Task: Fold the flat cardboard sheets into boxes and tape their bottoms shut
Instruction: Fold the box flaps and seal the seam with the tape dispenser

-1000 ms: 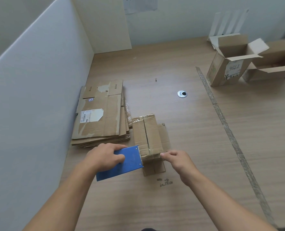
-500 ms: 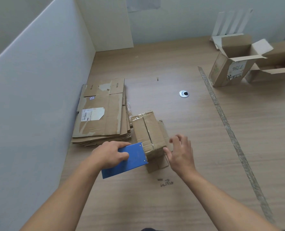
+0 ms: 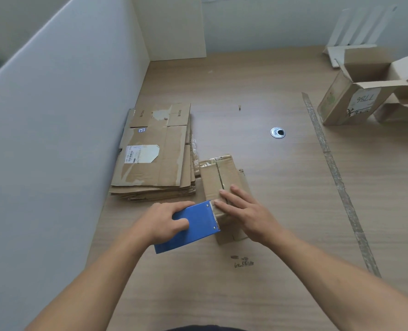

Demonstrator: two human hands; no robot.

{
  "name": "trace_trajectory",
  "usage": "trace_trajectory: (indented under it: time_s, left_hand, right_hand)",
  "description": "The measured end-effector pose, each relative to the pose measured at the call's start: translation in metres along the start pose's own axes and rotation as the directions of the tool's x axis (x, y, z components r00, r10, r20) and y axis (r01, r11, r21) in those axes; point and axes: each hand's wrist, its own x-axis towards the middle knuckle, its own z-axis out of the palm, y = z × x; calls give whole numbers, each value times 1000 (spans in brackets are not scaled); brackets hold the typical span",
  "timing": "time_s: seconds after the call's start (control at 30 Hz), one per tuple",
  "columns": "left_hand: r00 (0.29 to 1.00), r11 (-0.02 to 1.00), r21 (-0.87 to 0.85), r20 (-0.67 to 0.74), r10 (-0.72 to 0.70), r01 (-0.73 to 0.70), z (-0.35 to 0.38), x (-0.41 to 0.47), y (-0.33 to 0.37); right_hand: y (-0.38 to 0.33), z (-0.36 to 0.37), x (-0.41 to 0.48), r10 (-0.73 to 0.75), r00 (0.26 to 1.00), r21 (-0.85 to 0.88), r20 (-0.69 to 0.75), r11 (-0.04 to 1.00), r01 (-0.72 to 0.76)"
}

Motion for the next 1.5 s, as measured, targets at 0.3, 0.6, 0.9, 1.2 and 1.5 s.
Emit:
trace_trajectory:
  time_s: [0.3,0.6,0.9,1.2,1.5]
  left_hand:
    - [1000,998,-66,17,13,-12,-4,-6,-21]
    - [999,996,-84,48,14,-10,-17,-10,-43]
    - [999,997,65,26,-47,45,-5,13,-29]
    - [982,956,278,-185,-38,89,10,0,0]
    - [954,949,263,-285,-96,174,24,-11,17]
  right_hand:
    - [4,11,0,-11,997,6,-81,1000,12]
    - [6,17,1,-17,995,23,-97,1000,19]
    - [0,13,2,1,994,30,-106,1000,2]
    - [-6,12,4,49,995,50,-90,998,-44]
    - [-15,8,4,116,992,36,-45,993,-114]
